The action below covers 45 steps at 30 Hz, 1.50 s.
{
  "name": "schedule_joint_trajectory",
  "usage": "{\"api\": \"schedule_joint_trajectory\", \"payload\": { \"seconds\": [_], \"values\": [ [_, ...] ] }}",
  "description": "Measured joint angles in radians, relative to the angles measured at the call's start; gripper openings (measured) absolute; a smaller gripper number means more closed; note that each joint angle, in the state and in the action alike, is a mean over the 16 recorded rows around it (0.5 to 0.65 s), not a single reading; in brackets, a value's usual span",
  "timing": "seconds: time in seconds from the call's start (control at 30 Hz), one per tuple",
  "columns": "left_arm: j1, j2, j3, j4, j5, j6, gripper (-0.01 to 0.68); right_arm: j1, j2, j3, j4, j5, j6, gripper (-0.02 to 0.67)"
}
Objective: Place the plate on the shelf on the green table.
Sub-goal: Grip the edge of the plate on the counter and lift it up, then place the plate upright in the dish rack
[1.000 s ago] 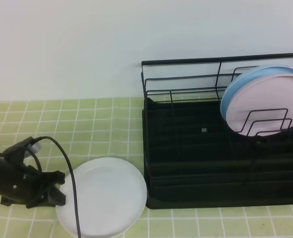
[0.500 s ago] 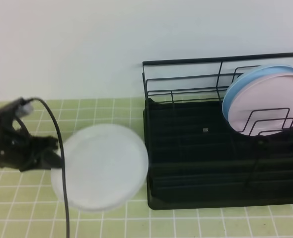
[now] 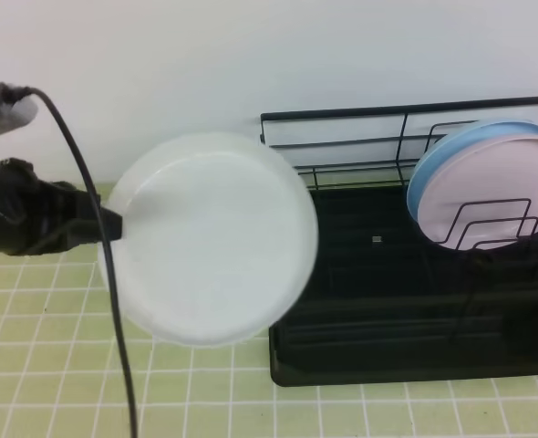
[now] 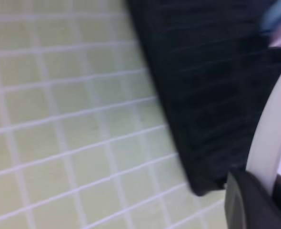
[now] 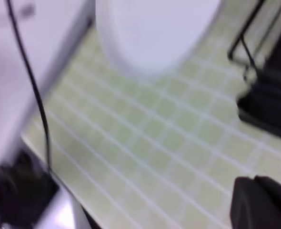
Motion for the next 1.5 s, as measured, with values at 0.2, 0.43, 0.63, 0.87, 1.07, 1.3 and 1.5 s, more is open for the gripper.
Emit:
{"api": "schedule_joint_trajectory", "payload": {
  "seconds": [0.2,0.43,0.63,0.87,1.07,1.3,1.5],
  "values": [
    [-0.066,-0.131,0.000,0.039,-0.002,-0.022,0.005,0.000,0.000,0.000,0.137,-0.090,0.011,0.030],
    [-0.109,-0.247,0.000,0.055,0.003,-0.045,0.005,0.000,0.000,0.000,0.256,-0.155,-0.007,0.178],
    [-0.111,-0.294,0.000,-0.001,0.017,-0.042,0.005,0.000,0.000,0.000,0.290,-0.174,-0.040,0.324],
    [-0.114,-0.301,0.000,-0.086,0.034,-0.026,0.005,0.000,0.021,0.000,0.342,-0.171,-0.096,0.407],
    [-0.146,-0.301,0.000,-0.095,0.020,-0.036,0.004,0.000,0.063,0.001,0.431,-0.155,-0.168,0.411],
    [-0.235,-0.301,0.000,-0.050,-0.047,-0.070,0.004,0.000,0.129,0.002,0.538,-0.127,-0.257,0.408],
    [-0.314,-0.290,0.000,-0.015,-0.101,-0.095,0.005,0.000,0.174,0.002,0.573,-0.101,-0.326,0.333]
  ]
}}
